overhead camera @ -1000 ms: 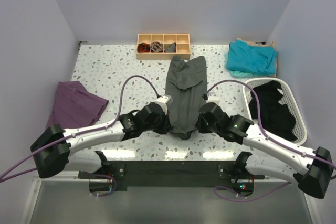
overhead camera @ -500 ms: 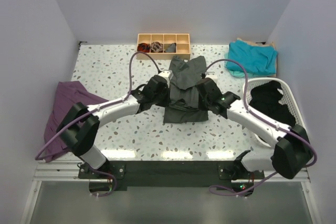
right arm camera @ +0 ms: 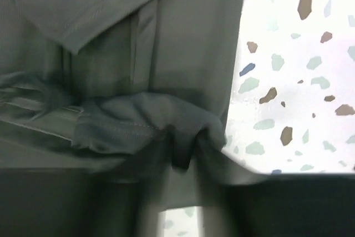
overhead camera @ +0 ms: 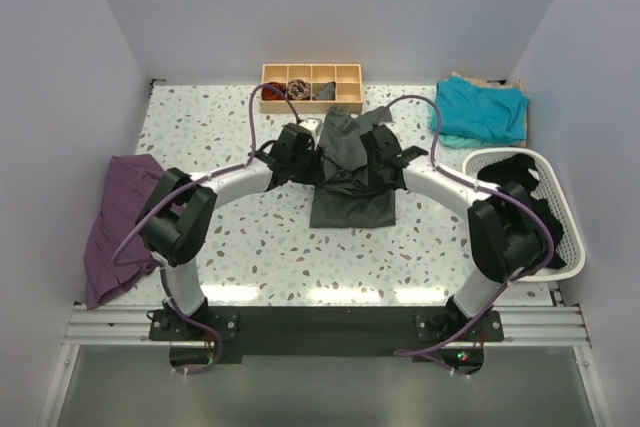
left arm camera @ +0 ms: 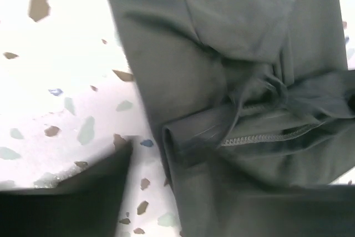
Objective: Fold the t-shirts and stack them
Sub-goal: Fold the folded rectangular tshirt in 1/3 of the way
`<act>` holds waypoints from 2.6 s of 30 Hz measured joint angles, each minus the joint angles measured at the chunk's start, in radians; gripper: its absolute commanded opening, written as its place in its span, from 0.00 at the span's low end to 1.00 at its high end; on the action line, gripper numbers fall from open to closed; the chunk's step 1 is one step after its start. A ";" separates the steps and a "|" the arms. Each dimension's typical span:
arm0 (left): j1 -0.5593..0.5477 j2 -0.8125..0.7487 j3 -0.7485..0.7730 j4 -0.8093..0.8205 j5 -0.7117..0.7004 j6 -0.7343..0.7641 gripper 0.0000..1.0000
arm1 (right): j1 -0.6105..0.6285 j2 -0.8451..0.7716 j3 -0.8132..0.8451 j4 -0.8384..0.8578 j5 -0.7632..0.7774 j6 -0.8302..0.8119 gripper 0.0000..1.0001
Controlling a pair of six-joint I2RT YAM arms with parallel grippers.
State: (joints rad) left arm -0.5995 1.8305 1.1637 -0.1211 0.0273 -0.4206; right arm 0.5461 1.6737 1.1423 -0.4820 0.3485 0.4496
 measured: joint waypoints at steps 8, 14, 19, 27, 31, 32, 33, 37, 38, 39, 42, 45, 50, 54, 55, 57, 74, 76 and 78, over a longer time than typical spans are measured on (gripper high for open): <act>0.043 0.011 0.065 0.009 -0.007 0.039 1.00 | -0.017 -0.018 0.034 0.008 0.110 -0.045 0.59; 0.042 -0.040 0.064 0.028 0.108 0.046 1.00 | -0.019 -0.078 0.050 0.013 0.008 -0.069 0.55; 0.040 -0.063 0.008 0.091 0.304 0.035 1.00 | -0.019 -0.042 0.052 0.015 -0.148 -0.058 0.53; 0.035 -0.005 -0.063 0.116 0.476 -0.004 1.00 | -0.018 -0.021 -0.012 0.020 -0.295 -0.027 0.52; 0.035 0.060 -0.055 0.140 0.524 -0.032 1.00 | -0.018 -0.004 -0.012 0.024 -0.332 -0.018 0.52; 0.035 0.076 -0.052 0.145 0.531 -0.036 1.00 | -0.018 0.004 -0.011 0.024 -0.340 -0.016 0.53; 0.035 0.088 -0.047 0.147 0.535 -0.041 1.00 | -0.018 0.011 -0.011 0.025 -0.341 -0.015 0.53; 0.035 0.136 0.005 0.165 0.548 -0.058 1.00 | -0.018 0.062 -0.011 0.025 -0.338 -0.015 0.54; 0.035 0.143 0.015 0.163 0.544 -0.058 1.00 | -0.018 0.072 -0.011 0.025 -0.328 -0.016 0.55; 0.035 0.148 0.023 0.163 0.541 -0.058 1.00 | -0.020 0.081 -0.011 0.026 -0.320 -0.017 0.55; 0.037 0.166 0.057 0.158 0.521 -0.057 1.00 | -0.025 0.110 0.011 0.025 -0.285 -0.025 0.56; 0.044 0.183 0.099 0.143 0.490 -0.044 1.00 | -0.030 0.149 0.055 0.024 -0.249 -0.040 0.56; 0.058 0.204 0.135 0.127 0.433 -0.013 1.00 | -0.046 0.219 0.132 0.034 -0.207 -0.071 0.57; 0.063 0.210 0.139 0.109 0.407 0.003 1.00 | -0.062 0.253 0.167 0.034 -0.179 -0.096 0.57; 0.063 0.210 0.142 0.107 0.401 0.012 1.00 | -0.066 0.258 0.176 0.034 -0.172 -0.103 0.57; 0.063 0.210 0.142 0.107 0.386 0.023 1.00 | -0.074 0.262 0.192 0.035 -0.149 -0.118 0.59; 0.068 0.032 0.054 0.090 0.280 0.091 1.00 | -0.121 0.058 0.149 0.035 -0.106 -0.227 0.57; 0.069 -0.010 0.020 0.116 0.310 0.088 1.00 | -0.121 0.010 0.100 0.043 -0.175 -0.215 0.56; 0.069 -0.031 -0.016 0.163 0.356 0.072 1.00 | -0.121 -0.016 0.053 0.049 -0.237 -0.197 0.55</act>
State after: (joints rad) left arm -0.5304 1.7992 1.1481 0.0414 0.3836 -0.3481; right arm 0.4252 1.6581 1.1950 -0.4328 0.1116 0.2523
